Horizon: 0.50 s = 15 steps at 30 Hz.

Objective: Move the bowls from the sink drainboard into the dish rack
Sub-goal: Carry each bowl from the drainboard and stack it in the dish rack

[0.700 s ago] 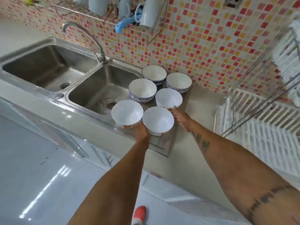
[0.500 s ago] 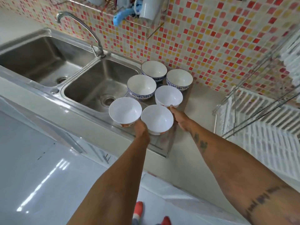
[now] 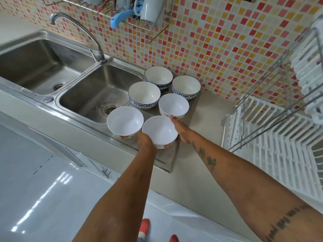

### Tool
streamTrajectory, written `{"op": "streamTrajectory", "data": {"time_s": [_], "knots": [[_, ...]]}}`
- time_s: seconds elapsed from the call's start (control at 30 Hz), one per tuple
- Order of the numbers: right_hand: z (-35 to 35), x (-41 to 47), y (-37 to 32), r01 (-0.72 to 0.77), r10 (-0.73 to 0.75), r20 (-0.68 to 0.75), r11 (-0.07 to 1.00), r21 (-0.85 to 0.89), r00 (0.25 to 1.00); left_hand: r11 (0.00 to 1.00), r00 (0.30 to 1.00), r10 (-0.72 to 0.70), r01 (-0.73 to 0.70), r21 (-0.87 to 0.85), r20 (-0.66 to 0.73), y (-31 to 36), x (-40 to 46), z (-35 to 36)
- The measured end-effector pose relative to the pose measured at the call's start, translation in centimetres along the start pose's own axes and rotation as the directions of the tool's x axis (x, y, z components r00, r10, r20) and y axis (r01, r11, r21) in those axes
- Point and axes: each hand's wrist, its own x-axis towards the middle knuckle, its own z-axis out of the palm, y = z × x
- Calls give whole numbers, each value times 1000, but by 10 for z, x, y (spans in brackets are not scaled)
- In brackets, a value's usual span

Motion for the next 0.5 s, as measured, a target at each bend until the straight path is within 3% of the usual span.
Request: {"op": "streamTrajectory", "data": {"time_s": [0.07, 0.17, 0.23, 0.3, 0.4, 0.5], "knots": [[-5, -13, -14, 23, -22, 15, 998, -51, 1000, 995, 998, -56, 53, -89, -34, 2, -12, 4], [-17, -28, -46, 57, -60, -15, 988, -144, 998, 980, 997, -72, 75, -182, 22, 10, -35, 18], [-25, -44, -75, 159, -172, -74, 975, -158, 982, 972, 996, -80, 89, -217, 50, 20, -55, 33], [-33, -70, -105, 278, -306, -191, 947, -158, 933, 977, 983, -6, 45, -208, 186, 35, -76, 52], [-48, -125, -157, 538, -566, -378, 822, -186, 733, 980, 927, 64, 11, -197, 369, 61, -110, 83], [-69, -190, -206, 707, -749, -408, 648, -284, 523, 971, 824, 125, 13, -240, 552, 81, -164, 112]]}}
